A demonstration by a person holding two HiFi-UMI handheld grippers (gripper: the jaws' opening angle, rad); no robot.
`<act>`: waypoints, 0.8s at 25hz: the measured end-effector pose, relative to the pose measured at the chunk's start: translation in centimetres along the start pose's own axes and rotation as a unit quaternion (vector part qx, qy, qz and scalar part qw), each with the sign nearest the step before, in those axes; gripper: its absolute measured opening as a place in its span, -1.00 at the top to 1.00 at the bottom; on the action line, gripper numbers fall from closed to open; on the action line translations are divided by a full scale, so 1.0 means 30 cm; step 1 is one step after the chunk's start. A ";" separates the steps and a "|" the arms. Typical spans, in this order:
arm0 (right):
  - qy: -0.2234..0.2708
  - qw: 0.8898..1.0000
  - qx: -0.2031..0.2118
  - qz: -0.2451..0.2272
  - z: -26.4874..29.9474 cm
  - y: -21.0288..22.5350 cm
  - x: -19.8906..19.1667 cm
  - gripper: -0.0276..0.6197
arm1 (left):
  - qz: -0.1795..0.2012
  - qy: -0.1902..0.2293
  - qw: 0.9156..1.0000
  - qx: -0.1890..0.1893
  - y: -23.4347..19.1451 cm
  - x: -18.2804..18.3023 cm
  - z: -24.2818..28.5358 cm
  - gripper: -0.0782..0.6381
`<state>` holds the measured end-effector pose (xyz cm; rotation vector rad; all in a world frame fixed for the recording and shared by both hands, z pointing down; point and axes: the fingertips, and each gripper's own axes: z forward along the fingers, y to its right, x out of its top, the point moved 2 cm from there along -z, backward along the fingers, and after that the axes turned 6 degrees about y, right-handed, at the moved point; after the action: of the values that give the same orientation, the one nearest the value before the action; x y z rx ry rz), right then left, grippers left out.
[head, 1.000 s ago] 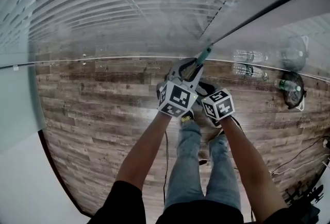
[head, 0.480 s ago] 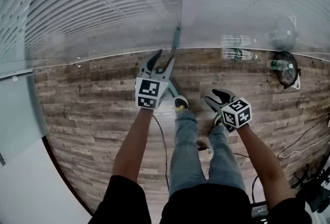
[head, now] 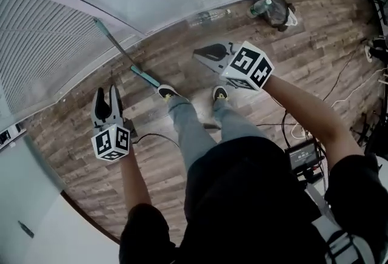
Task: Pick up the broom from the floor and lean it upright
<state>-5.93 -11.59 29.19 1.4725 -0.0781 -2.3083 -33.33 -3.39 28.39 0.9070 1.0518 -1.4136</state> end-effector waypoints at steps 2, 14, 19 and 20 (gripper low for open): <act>0.026 1.000 -0.001 -0.016 -0.212 -0.021 0.074 0.86 | -0.005 0.009 1.000 0.009 0.142 0.088 -0.074 0.38; 0.227 0.970 -0.090 -0.016 -0.990 -0.188 0.307 0.86 | -0.002 0.122 0.984 -0.130 1.072 0.545 -0.266 0.72; 0.251 0.962 -0.111 -0.015 -1.110 -0.227 0.300 0.86 | 0.004 0.126 0.980 -0.152 1.200 0.557 -0.309 0.72; 0.255 0.960 -0.114 -0.013 -1.133 -0.233 0.299 0.86 | 0.006 0.123 0.980 -0.153 1.217 0.552 -0.322 0.72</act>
<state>18.66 -2.81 4.63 1.8917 0.3410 -1.8094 0.92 0.40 5.72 0.8715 1.4044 -1.1075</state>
